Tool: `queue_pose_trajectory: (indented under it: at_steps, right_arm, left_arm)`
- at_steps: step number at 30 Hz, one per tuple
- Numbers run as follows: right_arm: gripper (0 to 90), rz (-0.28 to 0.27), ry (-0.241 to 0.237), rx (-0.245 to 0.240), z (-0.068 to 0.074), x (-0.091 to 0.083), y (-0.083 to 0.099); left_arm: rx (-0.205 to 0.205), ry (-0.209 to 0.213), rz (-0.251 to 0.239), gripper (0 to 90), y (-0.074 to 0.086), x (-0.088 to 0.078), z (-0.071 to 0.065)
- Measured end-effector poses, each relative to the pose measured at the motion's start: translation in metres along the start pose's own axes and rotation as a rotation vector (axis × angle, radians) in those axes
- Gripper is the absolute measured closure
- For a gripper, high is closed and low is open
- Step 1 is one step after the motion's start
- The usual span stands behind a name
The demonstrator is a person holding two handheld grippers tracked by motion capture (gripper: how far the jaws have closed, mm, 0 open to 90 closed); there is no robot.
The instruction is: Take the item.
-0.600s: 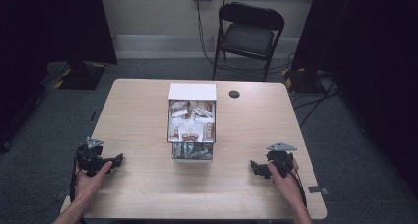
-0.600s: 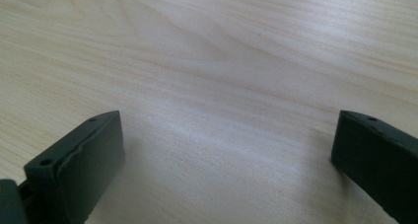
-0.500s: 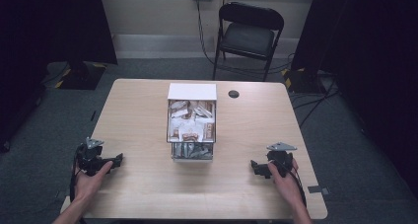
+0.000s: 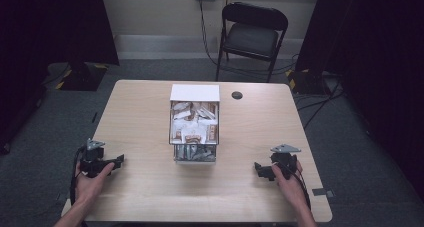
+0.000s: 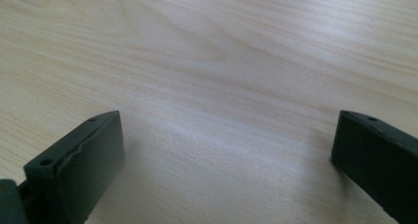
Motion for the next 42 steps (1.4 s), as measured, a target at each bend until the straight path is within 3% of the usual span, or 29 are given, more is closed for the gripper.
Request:
queue_pose_trajectory:
  at_steps: [3,7,14,21,22,31,39,42]
  right_arm:
    - [0.0,0.000,0.000,0.000,0.000,0.000,0.000]
    - [0.0,0.000,0.000,0.000,0.000,0.000,0.000]
    - [0.0,0.000,0.000,-0.001,0.000,0.000,0.000]
    - [0.0,0.001,-0.001,-0.001,0.000,0.000,0.000]
    - [0.0,0.000,-0.001,-0.001,0.000,0.000,0.000]
    - [0.0,0.000,-0.001,-0.001,0.000,0.000,0.000]
    - [0.0,0.001,-0.001,0.000,0.000,0.000,0.000]
    - [0.0,0.001,-0.001,0.000,0.000,0.000,0.000]
  left_arm:
    - [0.025,0.022,-0.009,20.1,-0.003,-0.005,-0.005]
    - [0.027,0.075,-0.009,21.6,-0.007,-0.012,-0.013]
    - [0.043,0.101,-0.052,27.7,-0.014,-0.022,-0.017]
    - [0.044,0.160,-0.106,31.6,-0.022,-0.036,-0.025]
    - [0.037,0.185,-0.113,31.8,-0.024,-0.039,-0.027]
    - [0.022,0.231,-0.150,36.1,-0.033,-0.054,-0.029]
    - [0.033,0.294,-0.195,39.0,-0.043,-0.071,-0.036]
    - [0.059,0.304,-0.226,39.8,-0.047,-0.079,-0.039]
Point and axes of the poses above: each handheld gripper's, and its own axes: x roughly forward along the jaws, y roughly out of its underside, z roughly to its left, the point moved 6 cm from there along x, roughly forward along the jaws, and after that the axes turned 14 degrees about -y, right-handed, at the moved point
